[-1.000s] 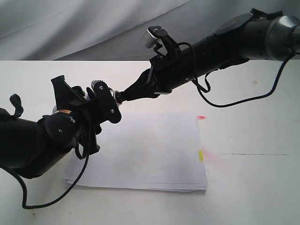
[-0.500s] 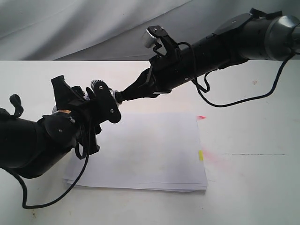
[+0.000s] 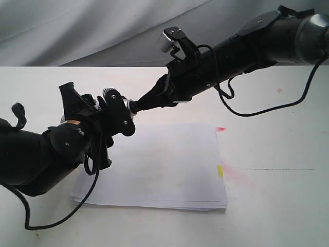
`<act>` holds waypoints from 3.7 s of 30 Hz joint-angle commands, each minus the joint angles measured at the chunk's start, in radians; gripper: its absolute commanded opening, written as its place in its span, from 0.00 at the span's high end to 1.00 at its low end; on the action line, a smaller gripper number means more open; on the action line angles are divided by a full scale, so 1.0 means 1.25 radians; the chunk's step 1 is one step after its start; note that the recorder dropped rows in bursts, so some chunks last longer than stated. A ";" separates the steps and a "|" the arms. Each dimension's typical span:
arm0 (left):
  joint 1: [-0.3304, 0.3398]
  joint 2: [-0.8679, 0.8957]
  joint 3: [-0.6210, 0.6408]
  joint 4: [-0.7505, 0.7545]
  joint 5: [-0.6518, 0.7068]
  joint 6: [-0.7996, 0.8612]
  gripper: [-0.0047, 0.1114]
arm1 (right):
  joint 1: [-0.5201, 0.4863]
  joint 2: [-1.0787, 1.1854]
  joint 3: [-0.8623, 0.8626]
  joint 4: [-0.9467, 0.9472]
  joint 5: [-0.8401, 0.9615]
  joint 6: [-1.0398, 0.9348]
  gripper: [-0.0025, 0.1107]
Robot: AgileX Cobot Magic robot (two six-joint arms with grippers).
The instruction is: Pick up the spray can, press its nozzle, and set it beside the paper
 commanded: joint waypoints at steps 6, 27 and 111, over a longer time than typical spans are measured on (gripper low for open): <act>-0.007 -0.006 -0.009 0.033 -0.013 -0.009 0.96 | -0.103 -0.098 0.000 -0.042 0.055 0.009 0.98; 0.360 -0.146 -0.041 0.227 0.181 -0.986 0.96 | -0.106 -0.098 0.000 -0.056 0.080 0.031 0.98; 0.379 0.263 -0.040 0.830 -0.111 -1.474 0.36 | -0.106 -0.098 0.000 -0.049 0.035 0.025 0.98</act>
